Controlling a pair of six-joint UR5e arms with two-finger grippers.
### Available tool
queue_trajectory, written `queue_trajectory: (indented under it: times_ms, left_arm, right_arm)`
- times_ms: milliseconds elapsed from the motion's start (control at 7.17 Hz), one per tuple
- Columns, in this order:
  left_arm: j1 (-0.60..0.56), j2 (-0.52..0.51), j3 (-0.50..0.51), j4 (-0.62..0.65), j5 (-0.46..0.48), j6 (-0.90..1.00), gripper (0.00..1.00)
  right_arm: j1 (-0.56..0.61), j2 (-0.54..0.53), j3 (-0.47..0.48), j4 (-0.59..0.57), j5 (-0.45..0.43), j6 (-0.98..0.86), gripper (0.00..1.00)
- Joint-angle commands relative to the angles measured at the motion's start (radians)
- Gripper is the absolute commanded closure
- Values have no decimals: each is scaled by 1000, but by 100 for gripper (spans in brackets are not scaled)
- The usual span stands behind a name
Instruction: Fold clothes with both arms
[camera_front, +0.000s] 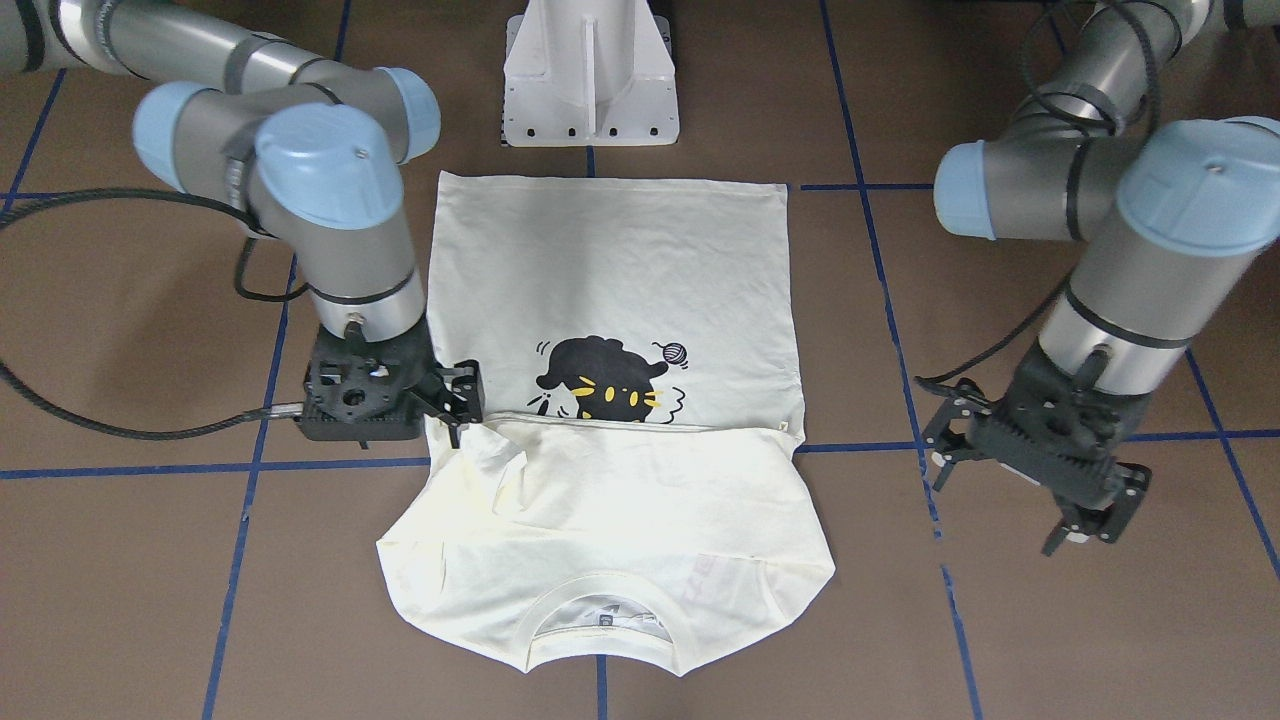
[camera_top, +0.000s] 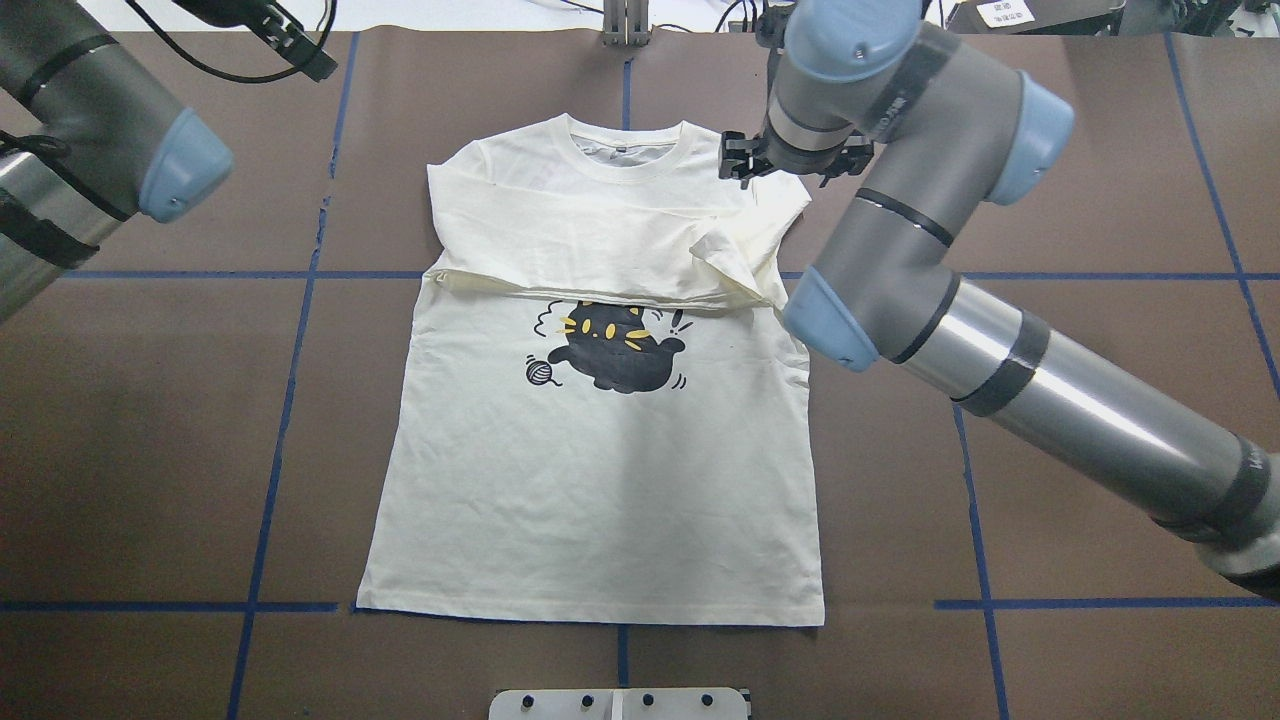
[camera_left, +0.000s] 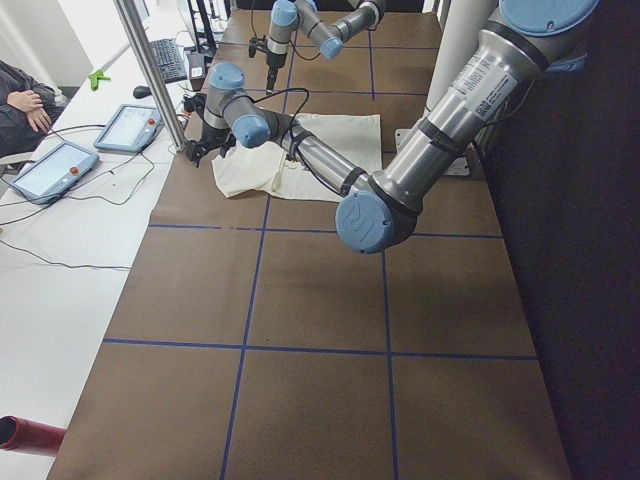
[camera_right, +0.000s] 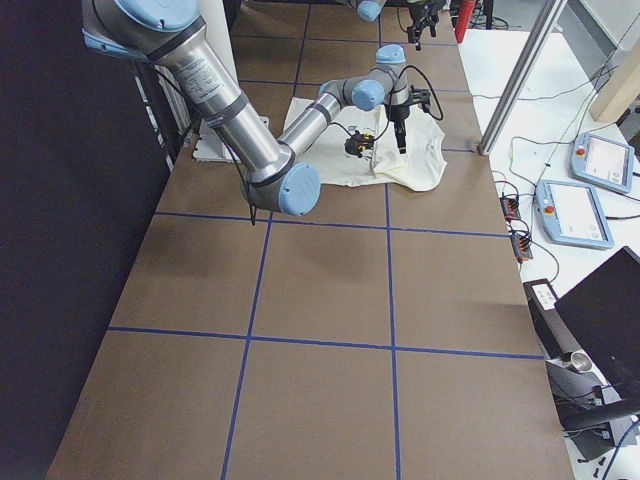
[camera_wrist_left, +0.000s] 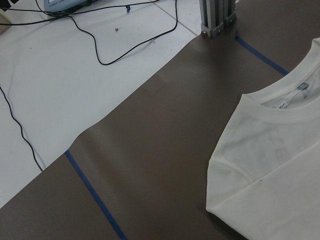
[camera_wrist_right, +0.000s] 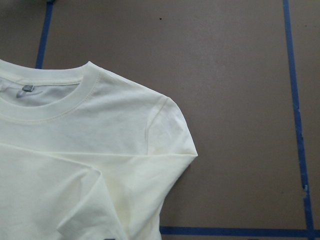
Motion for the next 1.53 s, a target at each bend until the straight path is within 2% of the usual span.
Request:
queue_trajectory:
  times_ms: [0, 139, 558, 837, 1116, 1255, 1395]
  left_arm:
    - [-26, 35, 0, -23, -51, 25, 0]
    - [-26, 42, 0, -23, -51, 23, 0]
    - [-26, 43, 0, -25, -51, -16, 0]
    - [-25, 48, 0, -25, -51, -18, 0]
    - [-22, 49, 0, -29, -51, -53, 0]
    - [-20, 49, 0, -66, -51, -90, 0]
    - [-19, 51, 0, -75, -51, -114, 0]
  right_arm:
    - [-109, 147, -177, 0, -149, 189, 27]
    - [-152, 193, -253, 1, -220, 238, 31]
    - [-200, 180, -299, 1, -317, 199, 34]
    - [-200, 160, -301, -2, -346, 87, 54]
    - [-191, 134, -289, -22, -351, -20, 100]
    - [-173, 118, -277, -23, -351, -62, 100]
    - [-153, 71, -216, -23, -351, -133, 100]
